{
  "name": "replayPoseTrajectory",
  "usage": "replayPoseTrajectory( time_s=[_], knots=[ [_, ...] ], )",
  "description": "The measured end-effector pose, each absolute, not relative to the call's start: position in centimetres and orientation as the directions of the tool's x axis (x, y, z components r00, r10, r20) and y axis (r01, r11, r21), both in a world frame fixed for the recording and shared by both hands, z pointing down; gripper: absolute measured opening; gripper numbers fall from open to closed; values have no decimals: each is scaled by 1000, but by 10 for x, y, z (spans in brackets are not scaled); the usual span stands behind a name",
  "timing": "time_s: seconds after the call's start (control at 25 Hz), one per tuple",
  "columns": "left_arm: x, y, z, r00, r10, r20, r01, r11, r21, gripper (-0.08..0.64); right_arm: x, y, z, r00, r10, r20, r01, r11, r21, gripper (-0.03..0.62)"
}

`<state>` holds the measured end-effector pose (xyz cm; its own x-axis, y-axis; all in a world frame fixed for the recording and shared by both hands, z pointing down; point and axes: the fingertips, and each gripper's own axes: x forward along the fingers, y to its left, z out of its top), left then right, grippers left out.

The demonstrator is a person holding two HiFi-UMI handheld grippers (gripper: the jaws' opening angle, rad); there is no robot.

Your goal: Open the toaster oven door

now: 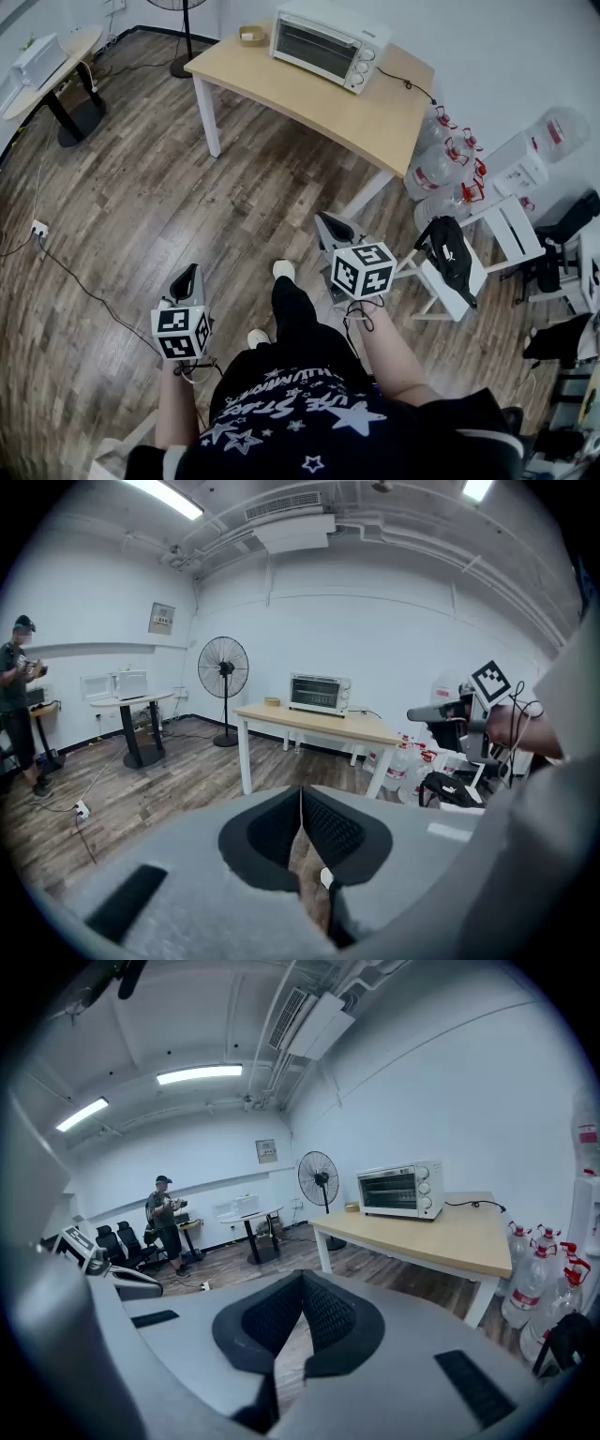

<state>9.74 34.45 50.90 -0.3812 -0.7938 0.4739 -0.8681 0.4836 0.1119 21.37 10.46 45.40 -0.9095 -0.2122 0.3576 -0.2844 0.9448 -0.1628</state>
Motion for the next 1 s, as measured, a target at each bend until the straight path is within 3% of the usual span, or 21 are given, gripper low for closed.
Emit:
replayPoseTrajectory(
  time_s=[0.52, 0.88, 0.96, 1.0],
  knots=[
    [123, 345, 502, -362, -802, 475, -886, 455, 93, 21, 236, 109, 445, -912, -230, 340, -297, 942, -157, 2],
    [108, 318, 500, -351, -807, 475, -892, 443, 92, 21, 221, 82, 435, -934, -243, 262, -308, 919, -245, 6],
    [100, 307, 501, -351, -807, 476, -891, 443, 94, 21, 212, 70, 439, -932, -242, 269, -313, 913, -262, 114],
    [95, 301, 502, -349, -807, 477, -892, 442, 95, 21, 207, 64, 441, -931, -242, 272, -316, 909, -271, 118]
  ],
)
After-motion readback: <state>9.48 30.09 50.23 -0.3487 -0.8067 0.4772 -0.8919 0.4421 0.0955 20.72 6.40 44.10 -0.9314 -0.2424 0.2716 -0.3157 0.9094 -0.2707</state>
